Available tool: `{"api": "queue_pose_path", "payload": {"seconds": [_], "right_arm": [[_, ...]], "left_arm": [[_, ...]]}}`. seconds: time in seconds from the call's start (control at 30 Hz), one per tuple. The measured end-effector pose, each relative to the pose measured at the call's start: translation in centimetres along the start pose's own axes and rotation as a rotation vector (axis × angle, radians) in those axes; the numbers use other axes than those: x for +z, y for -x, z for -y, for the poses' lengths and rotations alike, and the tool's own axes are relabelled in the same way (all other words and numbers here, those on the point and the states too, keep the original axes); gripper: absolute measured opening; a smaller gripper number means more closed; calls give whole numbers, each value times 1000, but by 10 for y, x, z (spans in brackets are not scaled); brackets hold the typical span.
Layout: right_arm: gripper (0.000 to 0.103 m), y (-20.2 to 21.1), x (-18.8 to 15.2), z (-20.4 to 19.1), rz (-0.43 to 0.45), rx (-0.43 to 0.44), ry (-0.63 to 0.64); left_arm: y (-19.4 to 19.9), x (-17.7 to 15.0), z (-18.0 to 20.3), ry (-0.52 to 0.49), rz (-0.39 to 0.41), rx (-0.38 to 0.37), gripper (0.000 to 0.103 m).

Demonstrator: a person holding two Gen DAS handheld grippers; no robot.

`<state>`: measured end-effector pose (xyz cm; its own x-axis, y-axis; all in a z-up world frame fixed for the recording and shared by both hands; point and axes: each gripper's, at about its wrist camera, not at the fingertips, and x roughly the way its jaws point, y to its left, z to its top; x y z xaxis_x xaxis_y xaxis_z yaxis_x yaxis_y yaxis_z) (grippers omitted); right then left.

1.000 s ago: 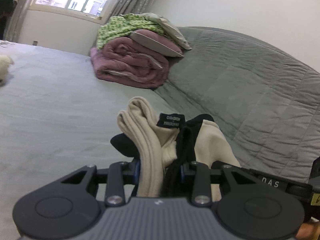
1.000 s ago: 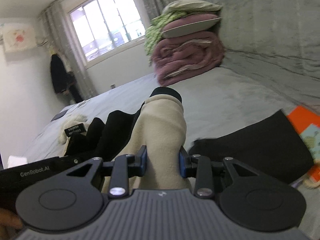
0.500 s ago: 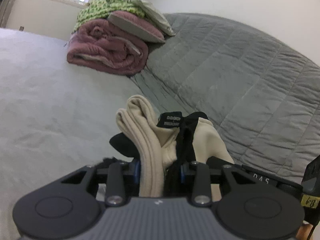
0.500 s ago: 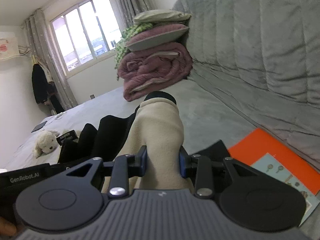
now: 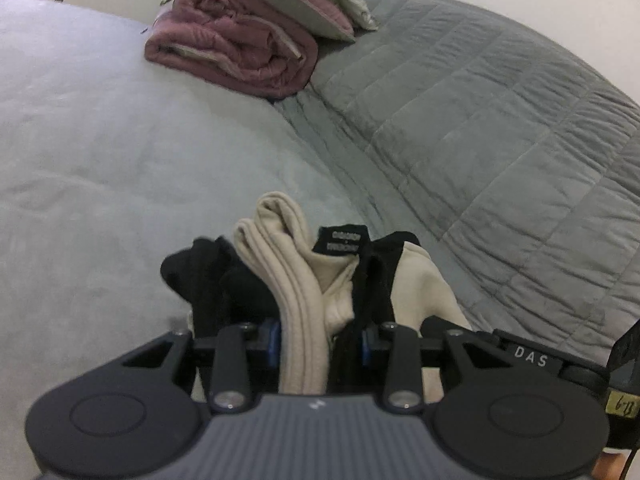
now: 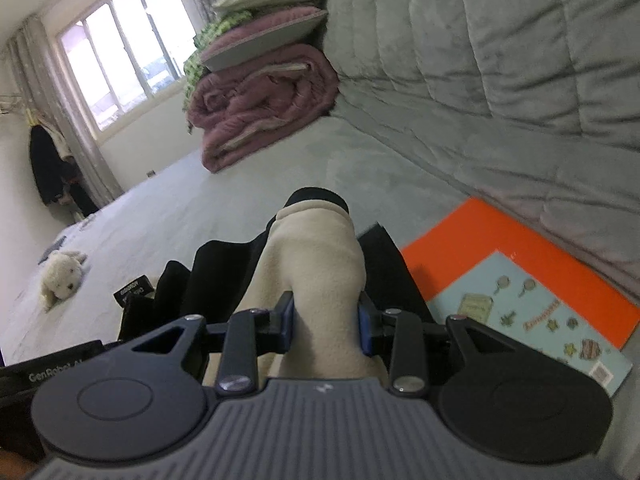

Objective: Fold clothes
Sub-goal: 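Carry the bundle with both grippers toward the clothes stack beside the orange book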

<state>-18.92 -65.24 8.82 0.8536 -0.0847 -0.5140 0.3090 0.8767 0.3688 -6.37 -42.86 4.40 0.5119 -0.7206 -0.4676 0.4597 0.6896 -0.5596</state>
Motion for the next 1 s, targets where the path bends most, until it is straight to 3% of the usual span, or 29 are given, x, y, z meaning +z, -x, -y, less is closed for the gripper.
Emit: {"api": "queue_pose_path", "payload": {"seconds": [0.33,0.57,0.77,0.83,0.9,0.93,1.0], "right_arm": [[49,-7,-14,16,29,-29,-73],[49,4,-8,7,110,-69,-38],[49,-4,-10,-1,110,-106,-18],[49,2,-8,-3,133,-104,-16],[48,10,-6,-7,155,-90,-10],[43,13,-4,-10,161,-87,-2],[33,17,-1,-16,159,-84,13]], "left_arm": [[-5,-4,-34,126,1,-79,50],[1,1,-35,125,19,-107,52],[18,9,-41,179,96,-117,63],[29,16,-33,110,157,-83,63],[38,19,-13,-38,195,-57,58],[42,20,-2,-122,214,-47,53],[50,15,24,-303,249,0,32]]}}
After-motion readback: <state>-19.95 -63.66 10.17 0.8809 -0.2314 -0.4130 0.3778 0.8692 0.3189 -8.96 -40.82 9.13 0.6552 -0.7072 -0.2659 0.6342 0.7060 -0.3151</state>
